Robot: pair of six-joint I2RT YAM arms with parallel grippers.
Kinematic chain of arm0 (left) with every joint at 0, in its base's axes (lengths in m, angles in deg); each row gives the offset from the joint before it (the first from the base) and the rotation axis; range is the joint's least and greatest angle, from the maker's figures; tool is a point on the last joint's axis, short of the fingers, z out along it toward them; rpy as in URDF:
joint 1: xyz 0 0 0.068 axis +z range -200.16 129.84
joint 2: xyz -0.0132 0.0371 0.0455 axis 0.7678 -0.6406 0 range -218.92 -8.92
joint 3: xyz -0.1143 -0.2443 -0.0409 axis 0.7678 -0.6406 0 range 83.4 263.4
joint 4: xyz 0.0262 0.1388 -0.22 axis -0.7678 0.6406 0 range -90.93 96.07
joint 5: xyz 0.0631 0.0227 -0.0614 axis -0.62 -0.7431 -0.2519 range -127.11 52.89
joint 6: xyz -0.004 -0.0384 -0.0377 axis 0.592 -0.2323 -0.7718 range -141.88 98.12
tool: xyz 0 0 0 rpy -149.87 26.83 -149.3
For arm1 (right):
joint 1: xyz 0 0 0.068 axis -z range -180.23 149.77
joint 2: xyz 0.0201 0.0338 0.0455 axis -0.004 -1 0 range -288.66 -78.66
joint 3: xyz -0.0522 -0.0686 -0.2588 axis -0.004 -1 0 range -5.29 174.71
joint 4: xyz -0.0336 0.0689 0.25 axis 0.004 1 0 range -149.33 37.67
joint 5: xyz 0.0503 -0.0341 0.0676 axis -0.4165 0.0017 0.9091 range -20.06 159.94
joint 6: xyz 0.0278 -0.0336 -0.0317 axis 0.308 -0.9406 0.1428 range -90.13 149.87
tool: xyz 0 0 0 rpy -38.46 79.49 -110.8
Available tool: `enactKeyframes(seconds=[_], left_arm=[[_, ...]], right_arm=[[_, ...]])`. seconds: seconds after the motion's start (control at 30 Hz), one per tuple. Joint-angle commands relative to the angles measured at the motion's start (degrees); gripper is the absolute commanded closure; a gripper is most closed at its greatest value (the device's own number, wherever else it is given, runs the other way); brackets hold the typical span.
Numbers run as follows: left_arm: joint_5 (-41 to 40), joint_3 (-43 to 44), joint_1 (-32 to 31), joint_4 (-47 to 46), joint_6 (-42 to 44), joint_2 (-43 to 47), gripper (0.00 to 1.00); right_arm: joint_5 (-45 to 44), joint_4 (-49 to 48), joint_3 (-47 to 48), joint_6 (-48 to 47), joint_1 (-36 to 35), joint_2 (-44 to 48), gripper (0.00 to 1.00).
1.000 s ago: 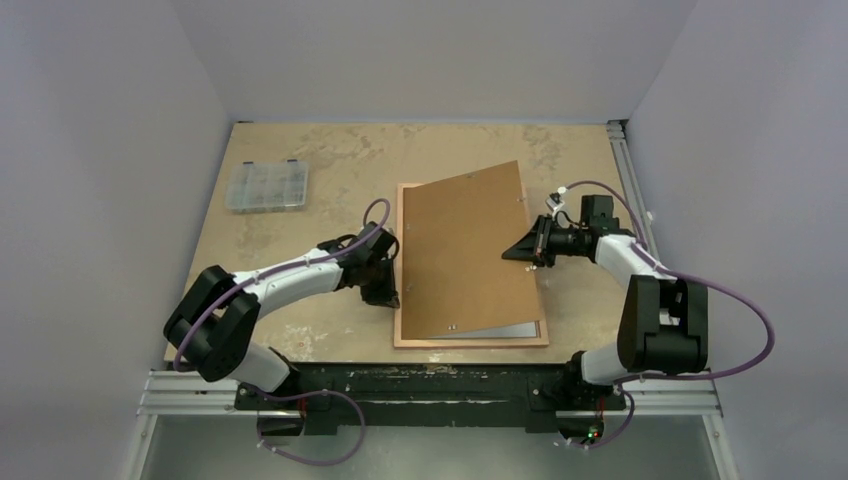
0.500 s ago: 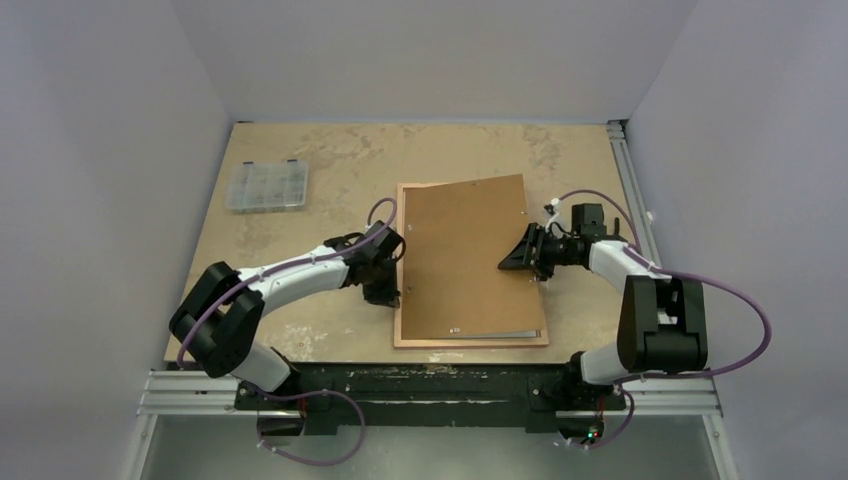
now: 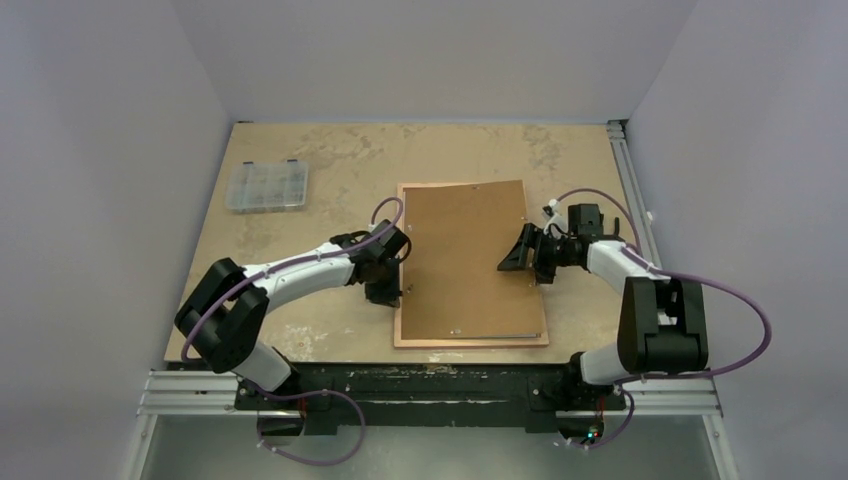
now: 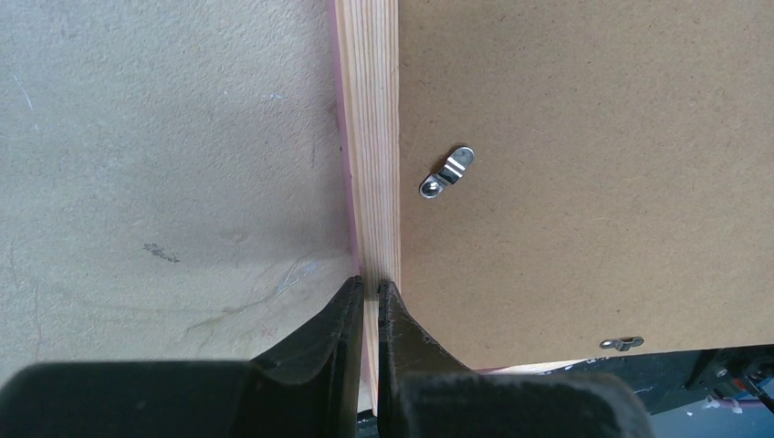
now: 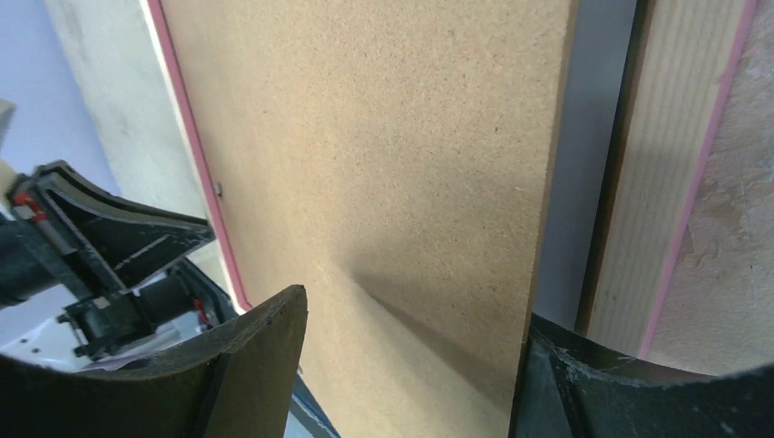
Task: Put the photo into the frame
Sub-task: Place the photo frame item in the photo frame.
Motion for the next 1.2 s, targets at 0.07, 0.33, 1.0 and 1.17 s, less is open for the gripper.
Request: enactKeyframes(seconds=[0.07, 0.33, 1.0, 1.17], left_arm=[[-8.0, -2.92, -0.97, 1.46, 1.04, -5.42, 0.94], [-8.79, -2.0, -1.18, 2.54, 1.08, -6.42, 0.95], [-11.73, 0.52, -1.53, 6.2, 1.65, -7.17, 0.95], [-12.9, 1.03, -1.58, 7.43, 1.81, -7.58, 0.95]], right_arm=[[-0.98, -0.54, 2.62, -2.38, -3.33, -1.92, 0.32], [-7.59, 2.65, 4.56, -3.69, -5.94, -0.68, 0.3], [-26.47, 9.21, 9.95, -5.18, -12.46, 3.64, 0.26], [-28.49, 9.92, 9.87, -5.37, -13.41, 4.41, 0.25]])
